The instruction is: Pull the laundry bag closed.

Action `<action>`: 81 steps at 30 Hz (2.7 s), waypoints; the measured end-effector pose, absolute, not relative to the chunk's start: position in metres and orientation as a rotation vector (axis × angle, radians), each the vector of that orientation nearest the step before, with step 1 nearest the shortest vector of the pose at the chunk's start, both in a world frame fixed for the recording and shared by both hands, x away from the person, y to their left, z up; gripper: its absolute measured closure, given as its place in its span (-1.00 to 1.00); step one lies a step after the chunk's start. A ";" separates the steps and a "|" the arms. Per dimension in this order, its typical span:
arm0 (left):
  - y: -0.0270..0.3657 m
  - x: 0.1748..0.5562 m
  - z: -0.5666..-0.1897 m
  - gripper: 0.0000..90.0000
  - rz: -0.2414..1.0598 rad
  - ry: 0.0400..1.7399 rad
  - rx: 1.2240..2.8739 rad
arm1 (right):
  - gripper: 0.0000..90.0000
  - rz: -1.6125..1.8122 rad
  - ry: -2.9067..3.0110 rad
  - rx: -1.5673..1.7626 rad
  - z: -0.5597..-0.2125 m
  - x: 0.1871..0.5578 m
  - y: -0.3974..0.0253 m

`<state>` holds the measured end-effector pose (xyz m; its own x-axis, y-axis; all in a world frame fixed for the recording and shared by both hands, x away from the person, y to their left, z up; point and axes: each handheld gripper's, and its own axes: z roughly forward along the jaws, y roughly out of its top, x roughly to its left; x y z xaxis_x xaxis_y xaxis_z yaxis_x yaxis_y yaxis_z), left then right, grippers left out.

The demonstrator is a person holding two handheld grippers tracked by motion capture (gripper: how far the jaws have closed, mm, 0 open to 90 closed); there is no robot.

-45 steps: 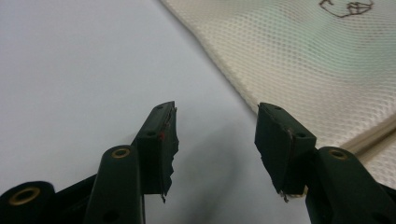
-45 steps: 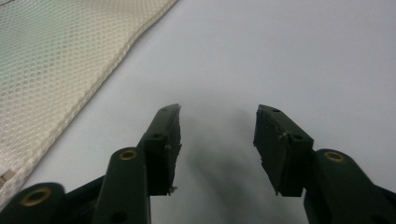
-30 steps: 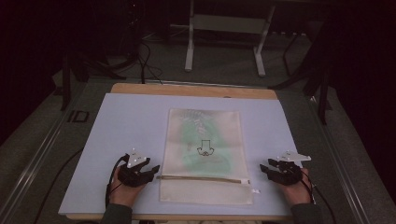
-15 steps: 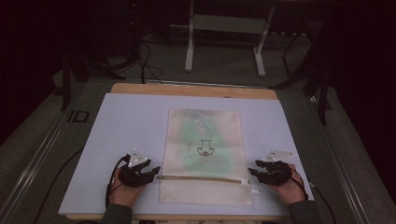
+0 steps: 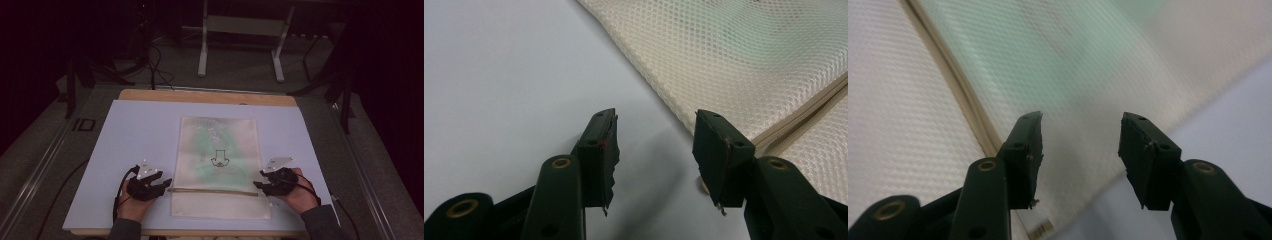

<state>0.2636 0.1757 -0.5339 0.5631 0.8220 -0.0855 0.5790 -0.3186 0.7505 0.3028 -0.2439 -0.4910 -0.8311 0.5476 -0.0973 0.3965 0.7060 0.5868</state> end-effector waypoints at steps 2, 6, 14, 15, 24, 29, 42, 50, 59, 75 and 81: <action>0.176 0.264 -0.534 0.15 0.401 1.121 2.030 | 0.18 0.823 2.674 0.715 -0.489 0.304 -0.237; 0.176 0.264 -0.534 0.15 0.397 1.119 2.032 | 0.19 0.822 2.718 0.650 -0.487 0.306 -0.222; 0.177 0.264 -0.533 0.16 0.392 1.122 2.025 | 0.18 0.824 2.751 0.564 -0.485 0.308 -0.199; 0.177 0.264 -0.533 0.15 0.392 1.122 2.026 | 0.19 0.824 2.755 0.554 -0.485 0.308 -0.197; 0.178 0.264 -0.533 0.14 0.392 1.121 2.023 | 0.19 0.829 2.785 0.481 -0.486 0.308 -0.175; 0.178 0.264 -0.532 0.14 0.393 1.124 2.023 | 0.18 0.841 2.795 0.448 -0.487 0.307 -0.163; 0.180 0.265 -0.532 0.13 0.389 1.126 2.019 | 0.18 0.862 2.826 0.358 -0.485 0.305 -0.137; 0.182 0.265 -0.531 0.15 0.373 1.122 2.016 | 0.14 0.890 2.866 0.312 -0.486 0.305 -0.118; 0.183 0.265 -0.531 0.13 0.378 1.118 2.017 | 0.24 0.920 2.894 0.273 -0.488 0.305 -0.102; 0.190 0.264 -0.529 0.13 0.384 1.134 1.994 | 0.34 0.979 2.917 0.217 -0.491 0.307 -0.083; 0.193 0.264 -0.529 0.14 0.386 1.136 1.989 | 0.45 1.008 2.927 0.207 -0.491 0.308 -0.074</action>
<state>0.2641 0.1926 -0.5286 0.5510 0.8261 -0.1182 0.5835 -0.2802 0.7623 0.3081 -0.0737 -0.4907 -0.9904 0.1382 0.0068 0.1131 0.7800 0.6154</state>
